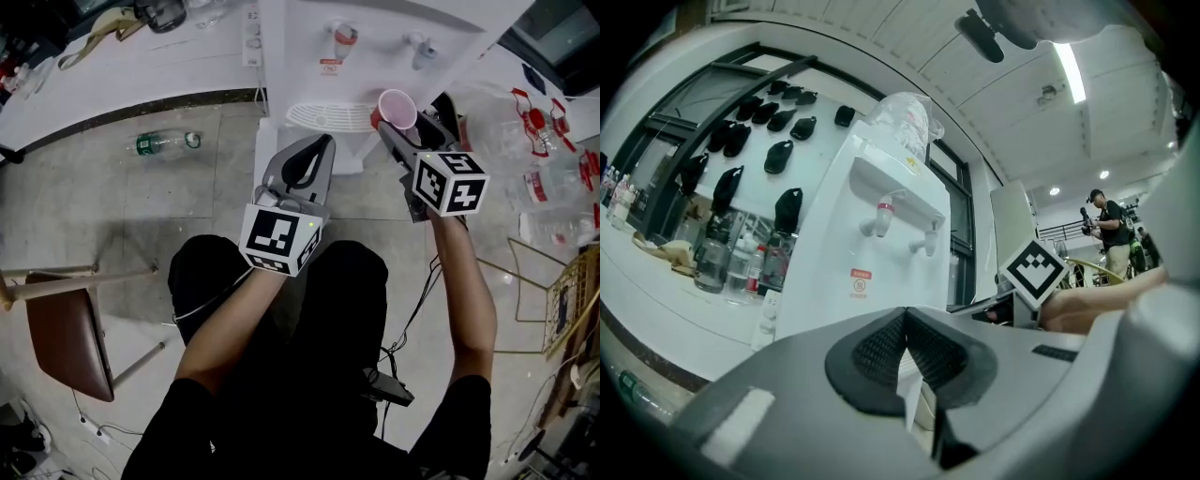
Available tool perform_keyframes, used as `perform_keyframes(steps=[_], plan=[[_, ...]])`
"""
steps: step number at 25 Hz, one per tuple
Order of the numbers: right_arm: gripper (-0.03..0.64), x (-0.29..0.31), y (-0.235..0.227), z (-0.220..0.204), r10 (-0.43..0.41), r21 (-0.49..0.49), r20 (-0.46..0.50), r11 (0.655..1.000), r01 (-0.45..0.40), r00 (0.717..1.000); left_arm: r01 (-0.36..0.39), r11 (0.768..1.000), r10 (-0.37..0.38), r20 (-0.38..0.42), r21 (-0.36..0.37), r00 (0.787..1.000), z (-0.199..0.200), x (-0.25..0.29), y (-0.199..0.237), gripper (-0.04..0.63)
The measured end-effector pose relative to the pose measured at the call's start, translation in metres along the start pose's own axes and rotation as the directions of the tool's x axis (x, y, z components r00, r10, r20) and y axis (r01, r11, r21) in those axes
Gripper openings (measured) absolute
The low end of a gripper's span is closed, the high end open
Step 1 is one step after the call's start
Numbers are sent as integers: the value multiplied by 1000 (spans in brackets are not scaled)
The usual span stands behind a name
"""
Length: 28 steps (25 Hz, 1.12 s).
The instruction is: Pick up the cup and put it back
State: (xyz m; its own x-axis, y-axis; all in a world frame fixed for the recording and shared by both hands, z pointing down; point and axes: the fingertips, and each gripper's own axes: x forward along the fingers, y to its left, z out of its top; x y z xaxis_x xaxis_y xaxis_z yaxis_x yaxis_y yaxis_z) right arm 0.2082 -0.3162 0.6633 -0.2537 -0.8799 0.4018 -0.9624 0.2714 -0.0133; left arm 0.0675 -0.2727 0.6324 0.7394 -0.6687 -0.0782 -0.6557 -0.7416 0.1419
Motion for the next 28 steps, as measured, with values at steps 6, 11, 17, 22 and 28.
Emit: perform_keyframes(steps=[6,11,17,22,28], plan=[[285,8,-2,4,1,16,11,1000,-1,1000,5,1000,-5,-4,-4,1000,-1,2,-1,8],[284,12,-2,6,-2,27,26,1000,1,1000,5,1000,-5,-1,1,1000,1,2,-1,8],[284,15,-2,7,-7,19,40,1000,7,999,5,1000,-5,-7,5,1000,-1,0,-1,8],[290,16,-3,8,-13,16,46,1000,12,999,1,1000,-1,-3,0,1000,1,-1,2,8],[307,16,-7,6,-10,17,51,1000,10,999,3,1000,-4,-12,-11,1000,-2,0,2,8]])
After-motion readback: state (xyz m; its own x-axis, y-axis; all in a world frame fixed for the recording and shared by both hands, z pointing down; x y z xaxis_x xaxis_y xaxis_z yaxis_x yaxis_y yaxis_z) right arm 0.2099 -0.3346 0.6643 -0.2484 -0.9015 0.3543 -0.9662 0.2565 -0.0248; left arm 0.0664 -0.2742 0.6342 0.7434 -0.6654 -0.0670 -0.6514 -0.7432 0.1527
